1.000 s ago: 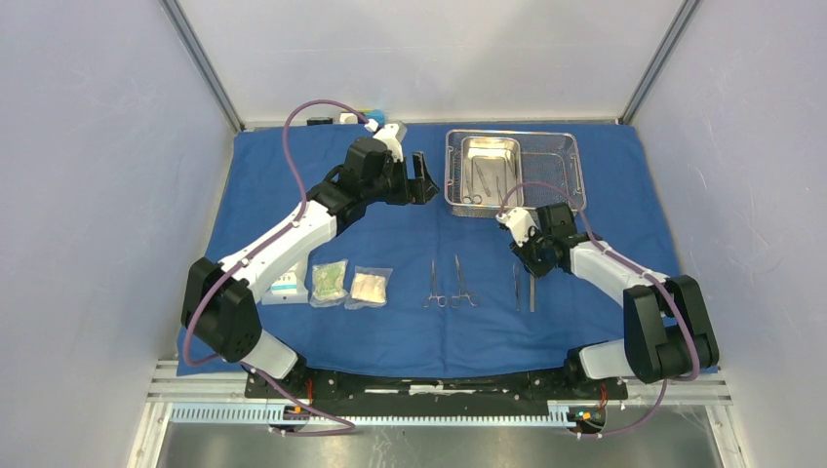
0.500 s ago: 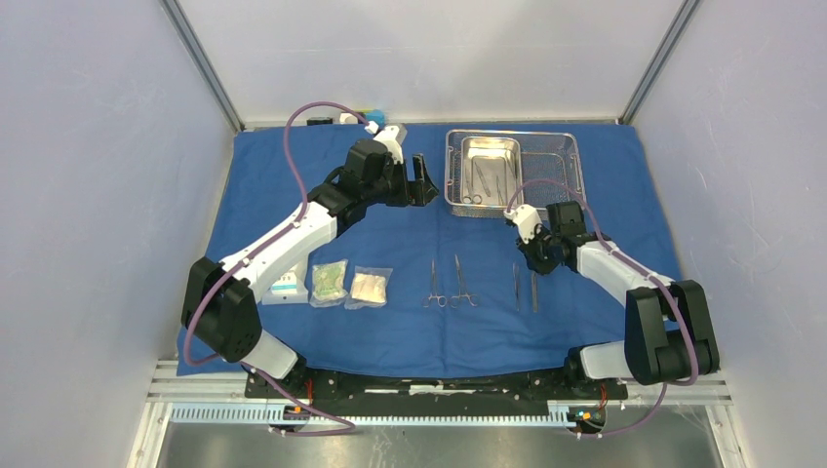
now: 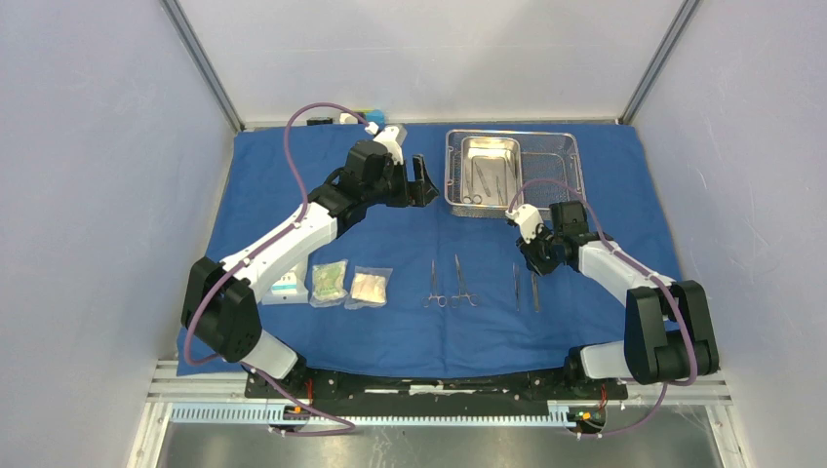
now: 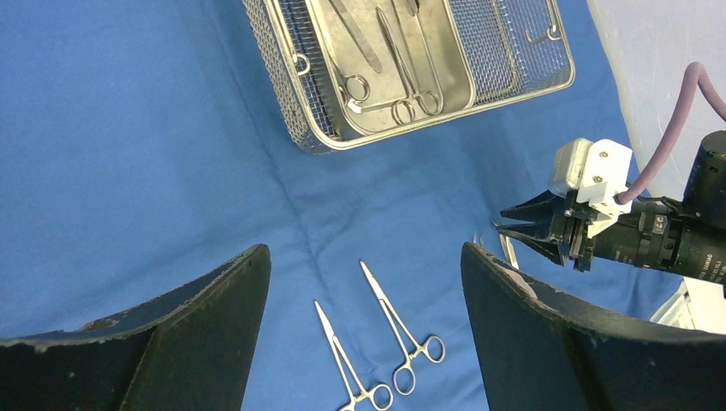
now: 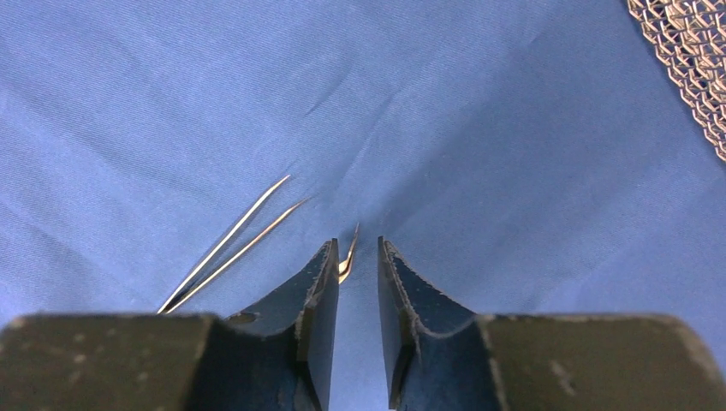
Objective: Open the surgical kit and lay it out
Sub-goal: Pick up the medical item from the surgical kit.
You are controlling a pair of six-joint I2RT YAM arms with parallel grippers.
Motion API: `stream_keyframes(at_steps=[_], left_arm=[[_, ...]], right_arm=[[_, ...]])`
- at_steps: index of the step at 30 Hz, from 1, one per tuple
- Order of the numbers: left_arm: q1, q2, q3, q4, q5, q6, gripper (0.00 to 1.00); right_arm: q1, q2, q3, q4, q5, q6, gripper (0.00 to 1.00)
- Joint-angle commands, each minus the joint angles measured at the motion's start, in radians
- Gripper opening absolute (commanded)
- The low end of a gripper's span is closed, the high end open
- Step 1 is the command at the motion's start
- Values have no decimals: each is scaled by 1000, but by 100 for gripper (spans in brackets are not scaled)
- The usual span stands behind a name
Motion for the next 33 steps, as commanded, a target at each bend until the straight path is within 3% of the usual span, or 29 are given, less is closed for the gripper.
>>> stream_keyframes(at_steps=[1,15,27,33], left_arm=[[5,-27,0,41,-1,19,88],[5,-27,-4,44,2,19,88],[5,-29,-6,44,1,21,88],[5,-35,-15,47,-4,30,88]], right_arm=[[-4,3,13,25,18,-13,31],[1,36,-9,42,46,-14,32],[1,-7,1,21,25,-19,2],[-2,-19,11,11,8,1,0]])
